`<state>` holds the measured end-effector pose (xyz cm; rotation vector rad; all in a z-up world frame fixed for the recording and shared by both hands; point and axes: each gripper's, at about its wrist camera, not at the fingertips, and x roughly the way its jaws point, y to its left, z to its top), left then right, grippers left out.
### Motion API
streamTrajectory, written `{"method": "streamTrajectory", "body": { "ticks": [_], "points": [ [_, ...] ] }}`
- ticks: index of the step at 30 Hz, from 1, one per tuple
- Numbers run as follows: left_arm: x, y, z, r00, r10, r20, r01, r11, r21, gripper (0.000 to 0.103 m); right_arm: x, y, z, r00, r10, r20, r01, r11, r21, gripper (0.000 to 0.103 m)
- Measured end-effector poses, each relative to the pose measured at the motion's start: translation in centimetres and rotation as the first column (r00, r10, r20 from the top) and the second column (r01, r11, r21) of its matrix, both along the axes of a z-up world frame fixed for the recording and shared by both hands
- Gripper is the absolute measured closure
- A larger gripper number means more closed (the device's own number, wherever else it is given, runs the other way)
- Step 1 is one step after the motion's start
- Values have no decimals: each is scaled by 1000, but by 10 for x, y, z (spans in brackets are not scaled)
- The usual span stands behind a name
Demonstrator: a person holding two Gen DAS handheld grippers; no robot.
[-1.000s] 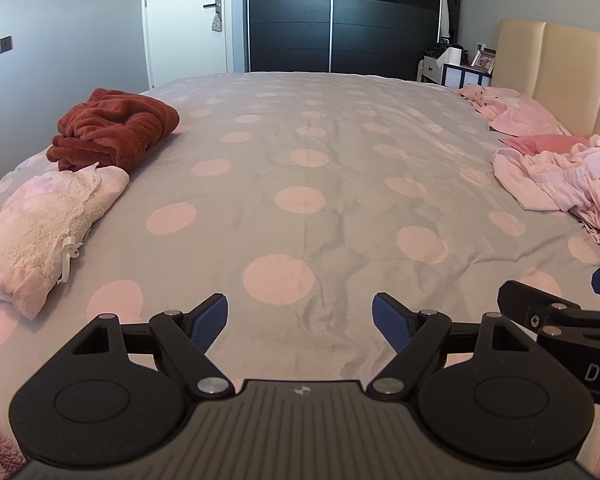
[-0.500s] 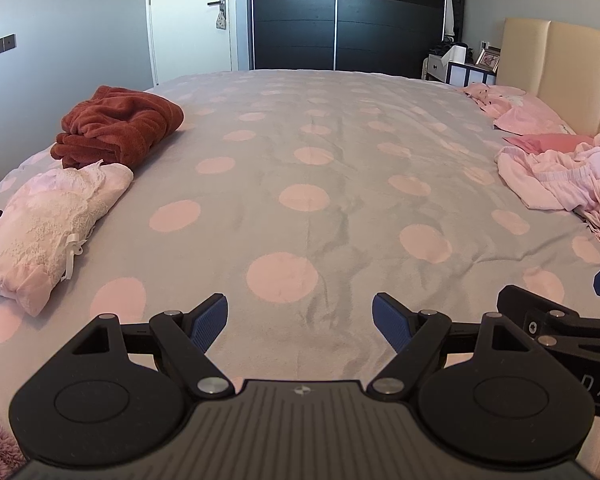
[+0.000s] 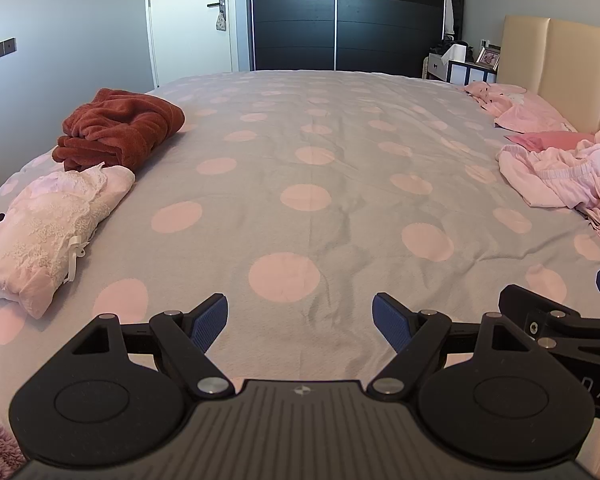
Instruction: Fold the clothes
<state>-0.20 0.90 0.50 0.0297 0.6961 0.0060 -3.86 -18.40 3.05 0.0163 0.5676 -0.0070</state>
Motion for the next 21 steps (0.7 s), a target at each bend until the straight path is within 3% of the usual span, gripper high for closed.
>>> {"method": "streamTrajectory", "body": {
  "ticks": [21],
  "points": [
    [0, 1, -1, 1000, -4, -5, 4, 1000, -1, 24, 2, 3, -1, 1000, -4, -5, 4, 1000, -4, 1]
  ]
}}
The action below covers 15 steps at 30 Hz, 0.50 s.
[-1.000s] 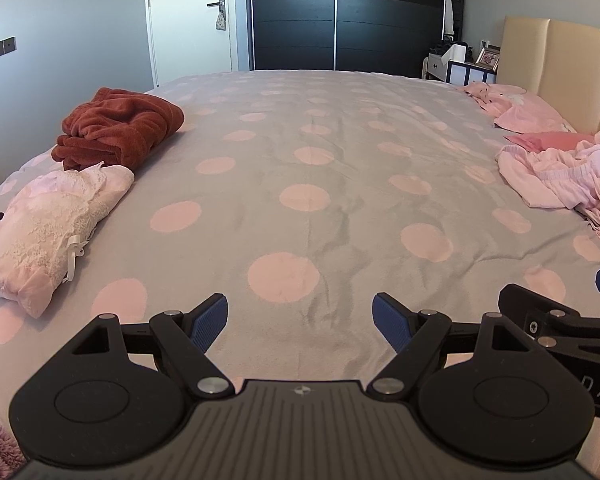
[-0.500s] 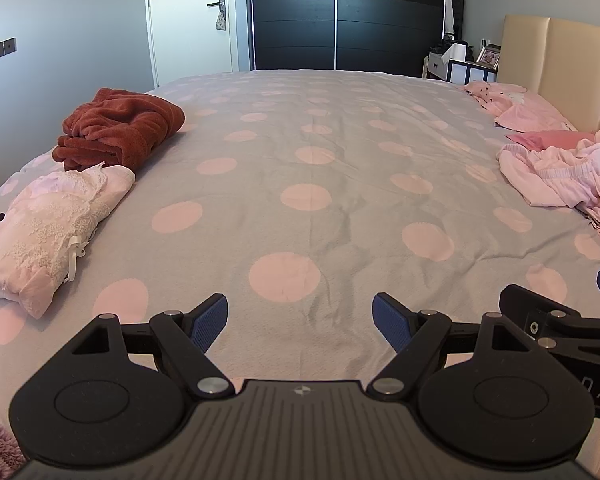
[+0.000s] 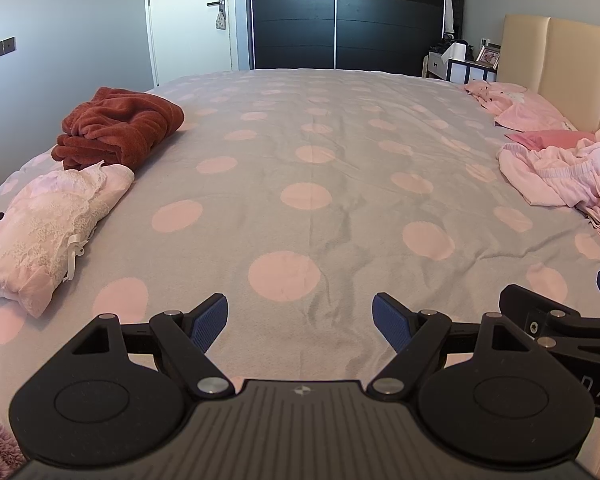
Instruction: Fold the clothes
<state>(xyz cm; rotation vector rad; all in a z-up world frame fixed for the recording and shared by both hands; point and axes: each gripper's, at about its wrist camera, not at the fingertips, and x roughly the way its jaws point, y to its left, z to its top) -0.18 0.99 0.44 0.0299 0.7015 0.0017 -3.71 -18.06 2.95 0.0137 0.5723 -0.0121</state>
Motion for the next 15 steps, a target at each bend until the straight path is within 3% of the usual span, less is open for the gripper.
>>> {"method": "streamTrajectory", "body": {
  "ticks": [15],
  "points": [
    [11, -6, 6, 999, -20, -51, 20, 1000, 8, 24, 4, -5, 4, 1000, 6, -19, -6, 1000, -7, 1]
  ]
}}
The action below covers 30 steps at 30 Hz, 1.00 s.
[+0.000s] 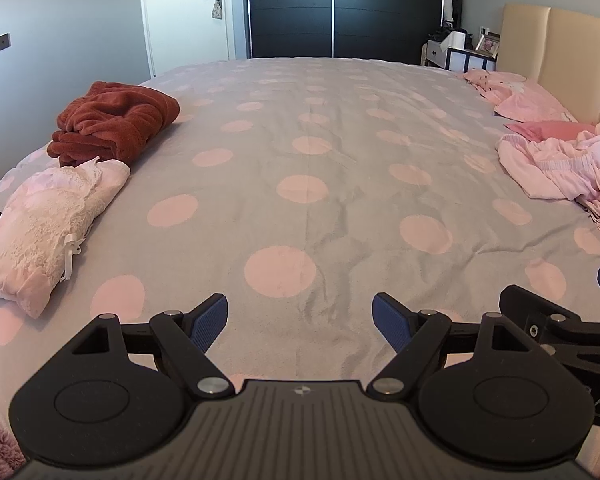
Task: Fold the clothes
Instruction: 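Reach the right tool into the pink clothes pile and grasp a pink garment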
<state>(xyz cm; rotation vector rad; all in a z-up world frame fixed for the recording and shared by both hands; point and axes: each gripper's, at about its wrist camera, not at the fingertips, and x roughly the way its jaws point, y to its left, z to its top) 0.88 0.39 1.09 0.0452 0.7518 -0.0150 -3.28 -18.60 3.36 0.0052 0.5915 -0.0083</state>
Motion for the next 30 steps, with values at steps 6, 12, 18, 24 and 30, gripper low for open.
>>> {"method": "streamTrajectory", "body": {
  "ticks": [6, 12, 18, 24, 30],
  "points": [
    [20, -11, 6, 998, -57, -35, 56, 998, -11, 24, 13, -16, 5, 999, 4, -42, -3, 1000, 20, 2],
    [50, -10, 0, 993, -102, -51, 103, 994, 20, 24, 46, -69, 8, 996, -22, -86, 19, 999, -34, 6],
    [82, 8, -18, 996, -46, -72, 47, 999, 24, 24, 97, -164, 7, 988, -136, -79, 121, 979, -165, 12],
    [101, 22, -35, 993, -4, -116, 3, 1000, -7, 24, 157, -248, 4, 973, -229, -34, 212, 941, -265, 12],
    [111, 25, -46, 993, 5, -119, -9, 999, -34, 24, 224, -311, -10, 964, -267, -1, 251, 909, -334, 12]
  ]
}}
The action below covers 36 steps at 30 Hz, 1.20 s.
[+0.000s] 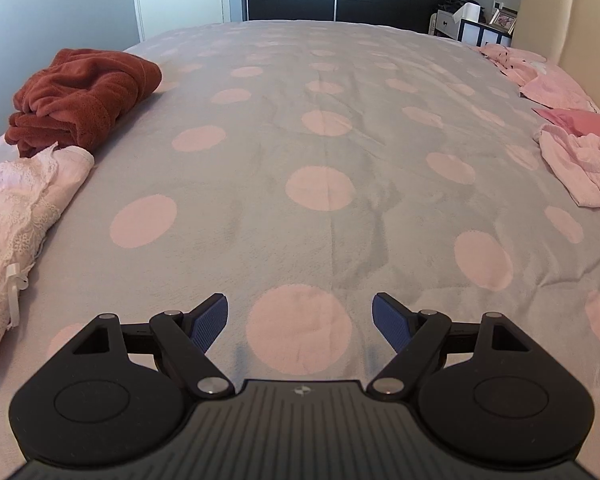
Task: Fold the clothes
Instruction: 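Reach the right tool into the pink clothes pile and grasp a pink garment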
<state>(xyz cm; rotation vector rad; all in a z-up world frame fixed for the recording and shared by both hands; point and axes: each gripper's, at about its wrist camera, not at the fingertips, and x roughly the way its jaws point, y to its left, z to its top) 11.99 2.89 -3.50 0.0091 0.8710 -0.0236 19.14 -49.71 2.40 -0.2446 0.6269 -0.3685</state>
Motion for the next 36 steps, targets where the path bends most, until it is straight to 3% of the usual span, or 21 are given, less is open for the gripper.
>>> {"method": "streamTrajectory", "body": {
  "ticks": [2, 8, 10, 11, 12, 15, 19, 22, 27, 32, 36],
  "points": [
    [5, -1, -3, 1000, 6, -9, -6, 1000, -5, 24, 21, -16, -9, 1000, -15, -17, 15, 1000, -6, 13],
    [19, -5, -12, 1000, -13, -16, 14, 1000, 2, 24, 71, -49, -40, 991, -56, -118, 55, 998, -9, 34],
    [23, -5, -16, 1000, -16, -23, 16, 1000, 0, 24, 81, -53, -45, 989, -56, -140, 55, 998, -6, 54],
    [24, -5, -18, 999, -17, -28, 17, 1000, 2, 24, 85, -51, -47, 988, -56, -147, 54, 998, -18, 76],
    [25, -5, -19, 999, -16, -33, 17, 1000, 5, 24, 87, -49, -47, 987, -56, -150, 50, 998, -38, 90],
    [24, -5, -18, 999, -18, -36, 18, 1000, -2, 24, 87, -36, -40, 988, -6, -152, -2, 999, -52, 92],
    [19, -6, -11, 999, -24, -21, 24, 1000, -10, 24, 70, 1, -20, 979, 127, -157, -128, 992, 6, 93],
    [13, -10, 0, 999, -40, 1, 40, 999, -21, 24, 49, 50, -6, 951, 246, -188, -245, 969, 28, 93],
    [-4, -17, 25, 995, -74, 65, 75, 997, -15, 24, -14, 120, 8, 913, 336, -231, -331, 942, 60, 93],
    [-20, -21, 44, 989, -99, 106, 101, 995, -6, 24, -96, 179, 7, 845, 482, -231, -487, 873, 42, 93],
    [-32, -19, 60, 984, -118, 132, 118, 993, 12, 24, -153, 258, 3, 752, 627, -203, -616, 779, 119, 94]
  ]
}}
